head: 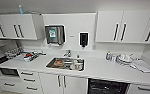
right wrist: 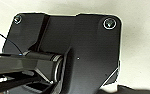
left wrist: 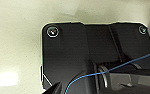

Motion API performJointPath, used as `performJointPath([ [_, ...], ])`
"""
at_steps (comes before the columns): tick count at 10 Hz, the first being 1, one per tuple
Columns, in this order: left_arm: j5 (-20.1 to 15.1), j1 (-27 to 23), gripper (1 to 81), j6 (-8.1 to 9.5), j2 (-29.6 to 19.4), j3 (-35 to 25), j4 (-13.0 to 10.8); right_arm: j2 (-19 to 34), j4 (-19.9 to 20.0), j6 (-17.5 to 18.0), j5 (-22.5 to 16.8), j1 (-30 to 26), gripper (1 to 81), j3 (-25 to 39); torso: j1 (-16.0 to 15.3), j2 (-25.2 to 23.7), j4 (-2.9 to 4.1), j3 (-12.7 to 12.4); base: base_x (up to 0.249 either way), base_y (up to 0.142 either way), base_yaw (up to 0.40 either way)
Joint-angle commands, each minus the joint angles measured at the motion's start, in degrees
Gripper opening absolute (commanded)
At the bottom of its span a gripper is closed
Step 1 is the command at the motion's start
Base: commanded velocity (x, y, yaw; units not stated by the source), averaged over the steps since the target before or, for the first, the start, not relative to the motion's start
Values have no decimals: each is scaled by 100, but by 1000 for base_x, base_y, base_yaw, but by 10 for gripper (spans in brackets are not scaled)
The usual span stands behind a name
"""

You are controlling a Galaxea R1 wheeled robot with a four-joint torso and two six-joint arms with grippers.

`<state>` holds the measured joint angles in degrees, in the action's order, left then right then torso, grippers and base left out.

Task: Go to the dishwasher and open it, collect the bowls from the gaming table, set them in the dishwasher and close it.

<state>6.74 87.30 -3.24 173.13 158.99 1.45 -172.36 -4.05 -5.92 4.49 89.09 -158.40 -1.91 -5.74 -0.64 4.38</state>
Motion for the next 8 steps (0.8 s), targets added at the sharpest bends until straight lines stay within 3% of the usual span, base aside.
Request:
performJointPath([
  [1, -243, -252, 811, -54, -41, 9, -31, 15, 27, 4, -317, -290, 811, -23, 0, 0, 0, 0, 0, 0, 351],
  [8, -68, -261, 811, -80, -6, 1, -57, -38, 27, -5, -317, -299, 811, -40, 0, 0, 0, 0, 0, 0, 352],
])
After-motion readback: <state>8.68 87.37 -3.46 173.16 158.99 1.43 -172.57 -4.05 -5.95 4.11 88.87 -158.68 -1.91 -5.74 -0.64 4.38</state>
